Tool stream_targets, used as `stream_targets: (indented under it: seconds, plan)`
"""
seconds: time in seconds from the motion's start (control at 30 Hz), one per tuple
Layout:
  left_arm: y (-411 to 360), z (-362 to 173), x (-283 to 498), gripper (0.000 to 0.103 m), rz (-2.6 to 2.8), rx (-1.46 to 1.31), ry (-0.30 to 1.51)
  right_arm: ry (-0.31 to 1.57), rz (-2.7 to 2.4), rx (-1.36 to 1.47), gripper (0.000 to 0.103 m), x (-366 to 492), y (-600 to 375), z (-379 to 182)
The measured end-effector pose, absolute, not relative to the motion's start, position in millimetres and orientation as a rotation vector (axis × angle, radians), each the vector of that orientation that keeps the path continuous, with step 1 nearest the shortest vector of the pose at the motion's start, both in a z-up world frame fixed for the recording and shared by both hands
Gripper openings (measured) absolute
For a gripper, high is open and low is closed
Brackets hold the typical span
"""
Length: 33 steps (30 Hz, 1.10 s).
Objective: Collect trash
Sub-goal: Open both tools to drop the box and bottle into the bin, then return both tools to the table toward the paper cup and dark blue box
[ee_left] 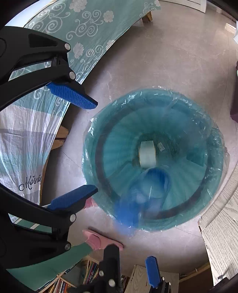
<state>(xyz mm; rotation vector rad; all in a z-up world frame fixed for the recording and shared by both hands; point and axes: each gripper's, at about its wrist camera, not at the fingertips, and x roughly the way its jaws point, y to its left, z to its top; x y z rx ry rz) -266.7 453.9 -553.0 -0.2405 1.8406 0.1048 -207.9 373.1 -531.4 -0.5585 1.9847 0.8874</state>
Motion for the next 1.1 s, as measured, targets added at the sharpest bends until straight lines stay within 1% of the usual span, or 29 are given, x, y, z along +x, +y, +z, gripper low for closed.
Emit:
stream_targets:
  seconds: [0.07,0.2,0.3,0.43,0.53,0.57,0.6,0.73,0.8,0.9,1.0,1.1]
  plan:
    - [457.5,-550.4,-268.7,0.083,0.100,-0.263,1.835,1.975,0.907,-0.546,0.084,-203.2,366.8,-521.9]
    - [459.9,-521.6,-283.5,0.083,0.093,-0.319,1.796,1.935,0.979,-0.528,0.084,-193.1,353.1,-487.4]
    - [457.1,-479.7,-297.8,0.083,0.057,-0.317,1.753,1.900,1.037,-0.495,0.084,-193.0,343.1,-445.4]
    - [450.4,-403.8,-311.2,0.083,-0.006,-0.264,1.690,1.812,1.139,-0.447,0.084,-196.2,330.0,-371.0]
    - [446.8,-336.2,-309.3,0.083,-0.056,-0.244,1.642,1.738,1.212,-0.416,0.084,-198.8,317.0,-307.4]
    - [446.3,-306.1,-303.0,0.083,-0.086,-0.227,1.613,1.707,1.238,-0.428,0.084,-200.9,312.5,-284.0]
    - [445.7,-280.8,-295.6,0.083,-0.112,-0.194,1.591,1.666,1.262,-0.442,0.084,-202.7,307.4,-258.7]
    - [427.9,-178.0,-260.6,0.083,-0.201,0.012,1.462,1.523,1.311,-0.349,0.084,-195.5,274.7,-166.5]
    - [411.7,-133.0,-238.7,0.084,-0.244,0.110,1.387,1.440,1.283,-0.297,0.084,-187.2,245.5,-120.4]
    - [374.5,-88.3,-205.3,0.088,-0.355,0.216,1.291,1.332,1.190,-0.227,0.084,-174.0,194.2,-67.6]
    - [324.0,-62.5,-171.2,0.088,-0.495,0.352,1.206,1.247,1.056,-0.191,0.084,-165.5,131.2,-32.4]
    - [260.7,-48.2,-146.0,0.088,-0.627,0.487,1.131,1.204,0.908,-0.147,0.084,-161.1,60.6,-11.6]
